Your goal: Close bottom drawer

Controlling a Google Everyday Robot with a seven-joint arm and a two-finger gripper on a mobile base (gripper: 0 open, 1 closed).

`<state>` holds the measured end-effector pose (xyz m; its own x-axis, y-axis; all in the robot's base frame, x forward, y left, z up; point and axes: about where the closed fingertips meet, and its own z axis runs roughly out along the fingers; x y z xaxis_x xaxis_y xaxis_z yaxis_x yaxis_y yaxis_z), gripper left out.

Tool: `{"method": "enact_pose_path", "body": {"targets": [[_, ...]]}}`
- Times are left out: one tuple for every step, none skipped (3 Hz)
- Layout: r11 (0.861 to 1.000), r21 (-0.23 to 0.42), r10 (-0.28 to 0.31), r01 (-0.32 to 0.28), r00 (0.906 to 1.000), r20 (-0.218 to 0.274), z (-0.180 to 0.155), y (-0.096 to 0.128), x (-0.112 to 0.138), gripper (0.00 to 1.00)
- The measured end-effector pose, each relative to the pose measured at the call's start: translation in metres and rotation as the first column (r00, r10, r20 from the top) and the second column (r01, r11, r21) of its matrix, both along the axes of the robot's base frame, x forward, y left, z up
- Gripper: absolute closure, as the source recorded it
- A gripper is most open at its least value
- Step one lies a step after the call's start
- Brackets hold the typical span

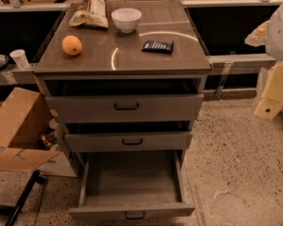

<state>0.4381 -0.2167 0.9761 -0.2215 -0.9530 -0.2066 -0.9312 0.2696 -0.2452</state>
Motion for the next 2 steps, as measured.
{"method": "enact_pose_path", "body": {"targets": [[1.000,0.000,0.000,0.000,1.0000,0.000,0.000,0.000,0.000,0.00],[0.999,-0.005,0.048,-0.048,0.9980,-0.042,-0.039,0.007,0.003,0.00]]}}
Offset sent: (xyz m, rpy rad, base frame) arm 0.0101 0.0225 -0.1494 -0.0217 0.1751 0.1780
